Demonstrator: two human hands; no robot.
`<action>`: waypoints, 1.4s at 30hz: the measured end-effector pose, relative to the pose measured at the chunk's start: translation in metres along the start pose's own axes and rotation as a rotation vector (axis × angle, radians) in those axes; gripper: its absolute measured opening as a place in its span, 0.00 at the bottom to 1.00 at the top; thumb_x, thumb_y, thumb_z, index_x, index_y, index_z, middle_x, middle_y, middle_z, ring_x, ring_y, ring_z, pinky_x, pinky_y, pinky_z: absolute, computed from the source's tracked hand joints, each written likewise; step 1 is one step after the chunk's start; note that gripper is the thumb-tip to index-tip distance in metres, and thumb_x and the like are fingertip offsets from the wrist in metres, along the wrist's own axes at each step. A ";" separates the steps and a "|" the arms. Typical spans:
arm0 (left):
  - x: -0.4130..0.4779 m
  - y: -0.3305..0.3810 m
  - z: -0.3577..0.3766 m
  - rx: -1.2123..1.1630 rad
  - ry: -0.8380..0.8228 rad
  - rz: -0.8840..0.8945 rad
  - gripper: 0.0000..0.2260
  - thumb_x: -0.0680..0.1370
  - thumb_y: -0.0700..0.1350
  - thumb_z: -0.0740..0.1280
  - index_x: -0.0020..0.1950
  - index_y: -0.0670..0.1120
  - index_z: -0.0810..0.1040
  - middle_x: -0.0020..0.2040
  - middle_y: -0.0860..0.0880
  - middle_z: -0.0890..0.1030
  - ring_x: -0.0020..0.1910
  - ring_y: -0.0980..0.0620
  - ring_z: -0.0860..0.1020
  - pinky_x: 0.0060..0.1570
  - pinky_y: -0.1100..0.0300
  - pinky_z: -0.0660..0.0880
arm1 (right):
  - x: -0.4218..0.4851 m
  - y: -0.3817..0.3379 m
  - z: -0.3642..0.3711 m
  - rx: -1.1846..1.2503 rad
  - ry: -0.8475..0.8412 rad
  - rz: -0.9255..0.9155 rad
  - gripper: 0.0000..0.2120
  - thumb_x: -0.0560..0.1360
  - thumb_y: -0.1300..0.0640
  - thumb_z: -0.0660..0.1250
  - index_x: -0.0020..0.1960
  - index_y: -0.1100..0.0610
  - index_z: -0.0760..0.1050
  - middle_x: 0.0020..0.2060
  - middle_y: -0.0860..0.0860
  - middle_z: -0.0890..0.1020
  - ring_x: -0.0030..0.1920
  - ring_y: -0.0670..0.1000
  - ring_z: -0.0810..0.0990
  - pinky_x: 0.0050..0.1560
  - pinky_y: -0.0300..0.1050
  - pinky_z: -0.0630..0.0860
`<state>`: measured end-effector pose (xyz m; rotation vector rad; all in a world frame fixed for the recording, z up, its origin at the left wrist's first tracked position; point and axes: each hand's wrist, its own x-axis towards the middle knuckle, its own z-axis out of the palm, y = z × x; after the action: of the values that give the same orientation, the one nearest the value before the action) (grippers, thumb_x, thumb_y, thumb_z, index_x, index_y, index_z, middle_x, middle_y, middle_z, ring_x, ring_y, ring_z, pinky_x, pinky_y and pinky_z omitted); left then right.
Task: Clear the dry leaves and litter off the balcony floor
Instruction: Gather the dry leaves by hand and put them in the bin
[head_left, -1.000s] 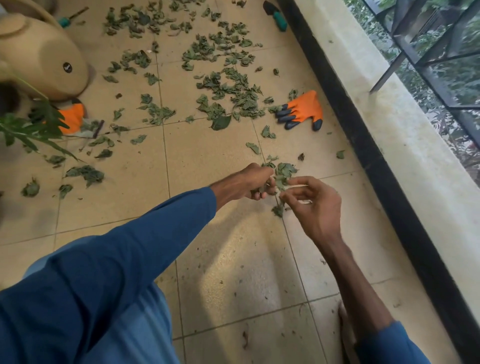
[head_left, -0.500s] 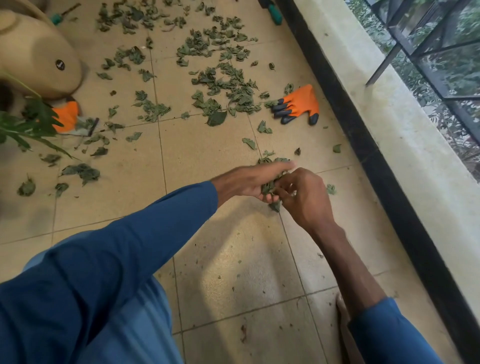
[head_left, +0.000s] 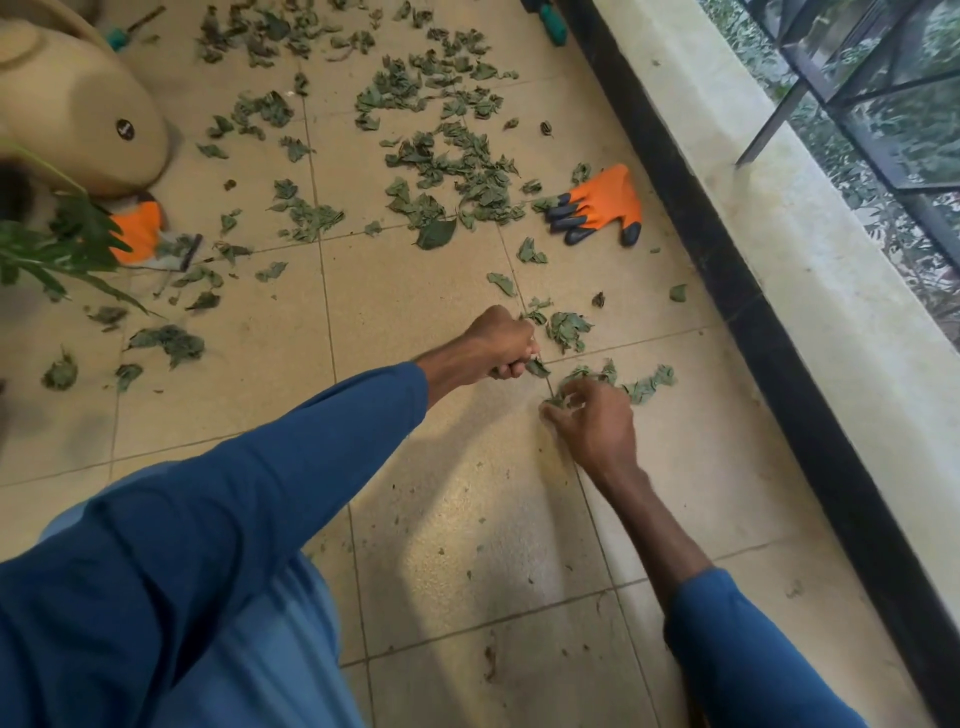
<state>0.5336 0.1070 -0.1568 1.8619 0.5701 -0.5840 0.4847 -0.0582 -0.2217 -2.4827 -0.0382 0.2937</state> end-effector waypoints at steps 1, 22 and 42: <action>-0.001 0.000 0.000 0.013 -0.022 0.011 0.14 0.84 0.41 0.57 0.44 0.42 0.78 0.31 0.49 0.75 0.27 0.54 0.72 0.25 0.63 0.64 | 0.000 0.000 0.010 -0.045 0.011 -0.018 0.11 0.73 0.51 0.77 0.52 0.55 0.82 0.46 0.50 0.82 0.42 0.48 0.79 0.36 0.39 0.71; -0.004 0.000 -0.005 0.146 -0.152 0.077 0.16 0.87 0.48 0.57 0.45 0.43 0.78 0.30 0.51 0.75 0.25 0.57 0.71 0.23 0.66 0.65 | -0.013 0.051 -0.022 0.122 -0.007 0.021 0.07 0.72 0.64 0.77 0.47 0.54 0.85 0.36 0.45 0.85 0.37 0.42 0.84 0.43 0.39 0.82; -0.004 0.002 0.000 0.212 -0.195 0.077 0.15 0.85 0.44 0.58 0.44 0.42 0.78 0.26 0.53 0.74 0.24 0.56 0.69 0.23 0.66 0.63 | -0.001 0.040 0.007 -0.358 -0.060 -0.269 0.06 0.77 0.63 0.70 0.51 0.58 0.85 0.44 0.56 0.81 0.41 0.58 0.80 0.36 0.44 0.71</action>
<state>0.5321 0.1055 -0.1528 1.9866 0.3157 -0.7888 0.4805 -0.0856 -0.2509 -2.7769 -0.4846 0.2634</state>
